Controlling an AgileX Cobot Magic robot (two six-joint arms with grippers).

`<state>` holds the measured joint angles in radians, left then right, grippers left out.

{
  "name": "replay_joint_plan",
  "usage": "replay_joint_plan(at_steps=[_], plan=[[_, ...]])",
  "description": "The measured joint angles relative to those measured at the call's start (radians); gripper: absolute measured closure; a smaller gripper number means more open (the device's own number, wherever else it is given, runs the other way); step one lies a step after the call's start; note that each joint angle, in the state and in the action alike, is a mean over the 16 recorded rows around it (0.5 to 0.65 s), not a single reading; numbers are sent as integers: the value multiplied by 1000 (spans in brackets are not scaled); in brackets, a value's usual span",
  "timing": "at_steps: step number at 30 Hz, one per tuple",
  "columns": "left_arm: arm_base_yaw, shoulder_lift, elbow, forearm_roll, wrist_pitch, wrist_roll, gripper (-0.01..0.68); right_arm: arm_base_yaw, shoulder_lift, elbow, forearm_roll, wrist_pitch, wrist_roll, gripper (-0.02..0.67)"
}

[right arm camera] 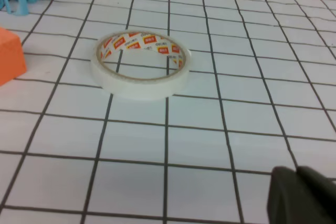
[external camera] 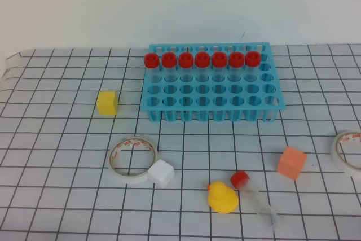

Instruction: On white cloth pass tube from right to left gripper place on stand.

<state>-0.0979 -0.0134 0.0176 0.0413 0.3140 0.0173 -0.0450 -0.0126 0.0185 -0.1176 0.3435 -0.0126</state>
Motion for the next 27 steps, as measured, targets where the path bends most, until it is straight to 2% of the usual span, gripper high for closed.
replay_joint_plan(at_steps=[27], plan=[[0,0,0,2,0,0,674,0,0,0,0,0,0,650]])
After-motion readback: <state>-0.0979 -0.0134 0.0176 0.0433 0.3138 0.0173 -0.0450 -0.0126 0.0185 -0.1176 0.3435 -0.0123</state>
